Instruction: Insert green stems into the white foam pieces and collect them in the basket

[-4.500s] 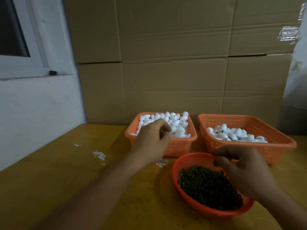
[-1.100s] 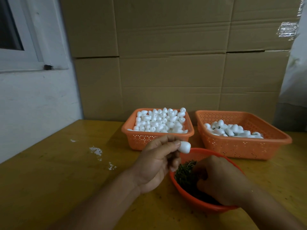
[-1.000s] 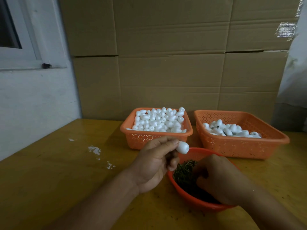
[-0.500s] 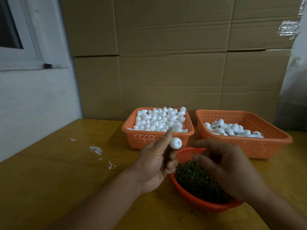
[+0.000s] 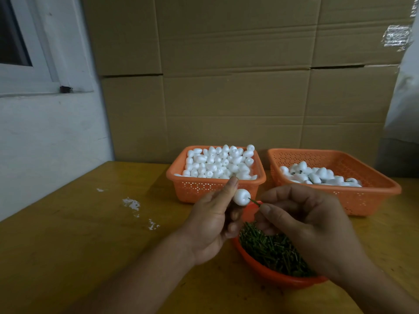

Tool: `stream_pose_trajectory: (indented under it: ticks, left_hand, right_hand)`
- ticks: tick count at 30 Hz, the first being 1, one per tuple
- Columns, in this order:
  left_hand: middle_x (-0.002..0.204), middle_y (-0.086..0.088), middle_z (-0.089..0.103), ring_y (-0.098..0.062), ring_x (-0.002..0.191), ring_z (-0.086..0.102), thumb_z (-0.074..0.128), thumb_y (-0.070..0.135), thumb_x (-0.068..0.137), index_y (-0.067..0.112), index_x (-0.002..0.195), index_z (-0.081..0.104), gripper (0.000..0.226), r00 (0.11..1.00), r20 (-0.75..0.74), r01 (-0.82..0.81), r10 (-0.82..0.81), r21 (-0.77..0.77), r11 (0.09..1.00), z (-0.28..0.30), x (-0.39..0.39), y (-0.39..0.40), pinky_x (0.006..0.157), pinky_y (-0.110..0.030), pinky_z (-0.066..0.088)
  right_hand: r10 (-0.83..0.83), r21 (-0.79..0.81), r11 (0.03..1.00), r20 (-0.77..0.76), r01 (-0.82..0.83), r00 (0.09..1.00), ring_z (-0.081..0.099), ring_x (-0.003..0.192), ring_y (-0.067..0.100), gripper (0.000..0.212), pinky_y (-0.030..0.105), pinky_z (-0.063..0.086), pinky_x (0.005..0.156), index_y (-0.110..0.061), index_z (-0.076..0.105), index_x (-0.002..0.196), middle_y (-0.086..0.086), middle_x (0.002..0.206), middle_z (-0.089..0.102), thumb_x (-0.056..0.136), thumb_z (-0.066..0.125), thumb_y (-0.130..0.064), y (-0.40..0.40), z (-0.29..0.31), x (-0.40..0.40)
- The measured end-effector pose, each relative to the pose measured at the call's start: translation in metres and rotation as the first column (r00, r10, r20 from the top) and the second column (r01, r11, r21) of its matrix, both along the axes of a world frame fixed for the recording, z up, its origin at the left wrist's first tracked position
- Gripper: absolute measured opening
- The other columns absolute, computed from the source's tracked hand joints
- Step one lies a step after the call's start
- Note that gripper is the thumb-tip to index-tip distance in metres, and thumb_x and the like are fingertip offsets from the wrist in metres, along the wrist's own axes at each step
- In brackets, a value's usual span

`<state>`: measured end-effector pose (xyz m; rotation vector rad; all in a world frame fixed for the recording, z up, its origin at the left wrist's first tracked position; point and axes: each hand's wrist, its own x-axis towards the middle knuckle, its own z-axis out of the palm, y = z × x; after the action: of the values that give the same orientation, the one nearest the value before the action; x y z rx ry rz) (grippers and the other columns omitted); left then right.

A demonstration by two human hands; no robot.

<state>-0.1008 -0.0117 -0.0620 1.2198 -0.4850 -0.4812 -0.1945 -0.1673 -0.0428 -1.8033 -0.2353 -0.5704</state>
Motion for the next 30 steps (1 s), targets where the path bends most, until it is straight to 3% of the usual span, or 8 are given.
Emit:
stream_pose_trajectory:
  ticks: [4,10,13,18,23,27,30]
  left_hand:
    - [0.060,0.000,0.043,-0.011,0.047,0.037,0.061,0.059,0.080,0.021,0.071,0.063,0.039,0.999,0.043,-0.024,0.024,0.014,1.000,0.000,-0.003,-0.001,0.047,-0.025,0.025]
    - [0.060,0.001,0.042,-0.010,0.047,0.037,0.061,0.062,0.078,0.025,0.065,0.066,0.039,0.996,0.092,-0.028,0.024,0.039,0.999,0.002,-0.006,-0.001,0.046,-0.022,0.027]
    - [0.060,0.001,0.044,-0.009,0.047,0.039,0.063,0.063,0.076,0.025,0.068,0.068,0.038,0.994,0.103,-0.032,0.027,0.045,0.998,0.002,-0.007,0.000,0.045,-0.020,0.030]
    - [0.060,0.001,0.043,-0.009,0.047,0.039,0.064,0.064,0.074,0.024,0.071,0.068,0.040,0.992,0.121,-0.042,0.036,0.054,0.998,0.002,-0.007,0.000,0.044,-0.020,0.030]
    - [0.059,0.001,0.043,-0.008,0.046,0.038,0.066,0.061,0.074,0.021,0.073,0.067,0.040,0.987,0.153,-0.051,0.043,0.049,0.998,0.002,-0.009,-0.001,0.042,-0.019,0.028]
    - [0.059,0.001,0.043,-0.008,0.047,0.039,0.066,0.059,0.074,0.021,0.073,0.067,0.038,0.982,0.179,-0.066,0.056,0.049,0.997,0.004,-0.011,-0.001,0.044,-0.020,0.028]
    - [0.057,0.001,0.046,-0.010,0.046,0.041,0.067,0.058,0.072,0.021,0.071,0.068,0.037,0.976,0.197,-0.097,0.089,0.031,0.995,0.005,-0.012,-0.001,0.043,-0.021,0.029]
  right_hand:
    - [-0.012,-0.018,1.000,-0.002,0.012,1.000,0.074,0.064,0.022,0.005,0.030,0.061,0.059,-0.008,0.067,0.086,0.010,0.070,0.075,0.084,0.072,-0.008,-0.001,-0.002,0.001]
    - [-0.030,-0.064,0.998,-0.008,0.030,1.000,0.071,0.059,0.022,0.010,0.029,0.060,0.058,-0.008,0.063,0.083,0.011,0.068,0.073,0.087,0.071,-0.003,0.000,-0.002,0.002]
    - [-0.040,-0.101,0.994,0.007,0.041,0.999,0.069,0.056,0.020,0.012,0.028,0.056,0.054,-0.016,0.064,0.082,0.010,0.067,0.072,0.087,0.071,-0.007,0.001,-0.003,0.001]
    - [-0.078,-0.144,0.986,0.021,0.080,0.997,0.067,0.055,0.022,0.016,0.047,0.055,0.056,-0.031,0.064,0.084,0.008,0.066,0.071,0.086,0.072,-0.018,0.003,-0.003,0.000]
    - [-0.094,-0.174,0.980,0.046,0.101,0.995,0.067,0.056,0.021,0.013,0.054,0.056,0.057,-0.033,0.063,0.086,0.004,0.068,0.072,0.085,0.072,-0.024,0.006,-0.004,-0.001]
    - [-0.106,-0.177,0.977,0.055,0.114,0.993,0.068,0.056,0.020,0.010,0.054,0.056,0.058,-0.033,0.063,0.087,0.002,0.068,0.073,0.082,0.071,-0.033,0.006,-0.006,-0.001]
    - [-0.126,-0.162,0.978,0.057,0.134,0.990,0.069,0.057,0.015,0.010,0.045,0.058,0.058,-0.035,0.066,0.088,-0.001,0.067,0.073,0.080,0.071,-0.038,0.007,-0.007,0.000]
